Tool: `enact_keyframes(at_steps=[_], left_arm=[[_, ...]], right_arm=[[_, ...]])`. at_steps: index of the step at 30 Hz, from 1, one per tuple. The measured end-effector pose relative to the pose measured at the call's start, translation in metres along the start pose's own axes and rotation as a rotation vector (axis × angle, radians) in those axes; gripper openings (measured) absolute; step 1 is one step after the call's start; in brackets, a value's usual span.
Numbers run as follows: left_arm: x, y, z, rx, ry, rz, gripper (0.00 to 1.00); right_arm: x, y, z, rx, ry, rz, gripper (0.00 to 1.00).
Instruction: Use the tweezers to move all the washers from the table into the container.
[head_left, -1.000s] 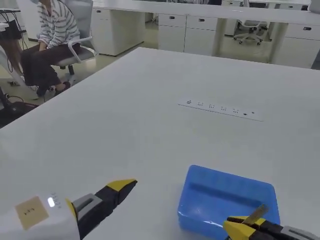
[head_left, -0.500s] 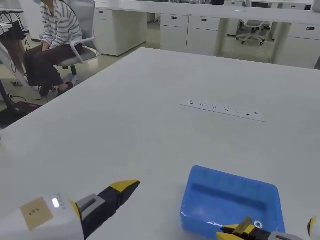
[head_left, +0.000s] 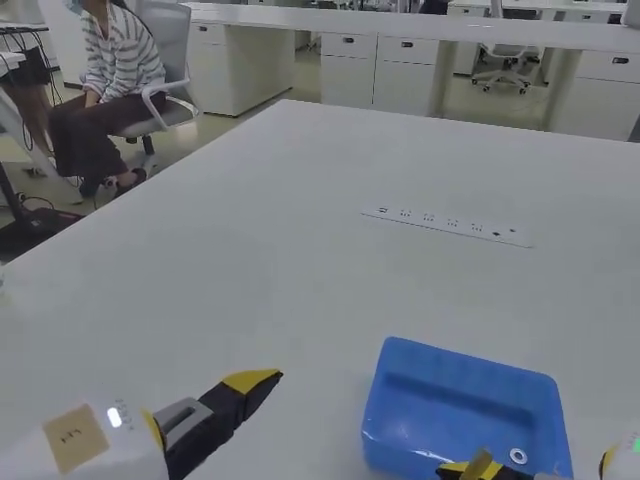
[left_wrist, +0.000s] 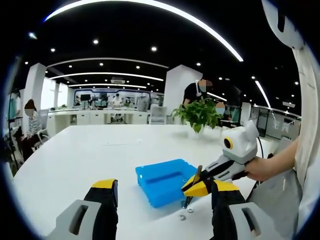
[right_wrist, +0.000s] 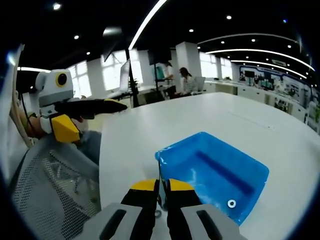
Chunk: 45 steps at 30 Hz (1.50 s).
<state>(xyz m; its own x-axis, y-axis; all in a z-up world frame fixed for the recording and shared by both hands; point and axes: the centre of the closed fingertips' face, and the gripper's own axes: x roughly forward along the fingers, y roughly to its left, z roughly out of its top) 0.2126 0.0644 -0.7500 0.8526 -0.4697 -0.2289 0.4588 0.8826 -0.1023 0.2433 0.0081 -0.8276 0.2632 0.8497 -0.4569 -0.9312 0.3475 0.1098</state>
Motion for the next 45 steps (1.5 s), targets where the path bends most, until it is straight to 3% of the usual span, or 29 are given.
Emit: enact_keyframes(at_steps=[4, 7, 11, 19, 34, 45], left_arm=[[0.000, -0.001, 0.000, -0.003, 0.001, -0.003, 0.77], [0.000, 0.000, 0.000, -0.004, 0.002, -0.003, 0.77], [0.000, 0.000, -0.001, -0.004, 0.004, -0.004, 0.77], [0.000, 0.001, 0.000, -0.003, 0.001, -0.002, 0.76], [0.000, 0.002, 0.001, -0.004, -0.006, 0.007, 0.76], [-0.001, 0.001, 0.001, 0.000, -0.003, 0.006, 0.76]], right_arm=[[0.000, 0.000, 0.001, 0.000, -0.006, -0.001, 0.02], [-0.002, 0.000, 0.004, 0.092, -0.043, 0.005, 0.02], [-0.006, -0.001, 0.009, 0.111, -0.057, 0.006, 0.02], [-0.021, -0.006, 0.032, 0.186, -0.143, -0.004, 0.03], [-0.041, -0.014, 0.060, 0.216, -0.228, -0.033, 0.03], [-0.050, -0.035, 0.072, 0.227, -0.260, -0.079, 0.03]])
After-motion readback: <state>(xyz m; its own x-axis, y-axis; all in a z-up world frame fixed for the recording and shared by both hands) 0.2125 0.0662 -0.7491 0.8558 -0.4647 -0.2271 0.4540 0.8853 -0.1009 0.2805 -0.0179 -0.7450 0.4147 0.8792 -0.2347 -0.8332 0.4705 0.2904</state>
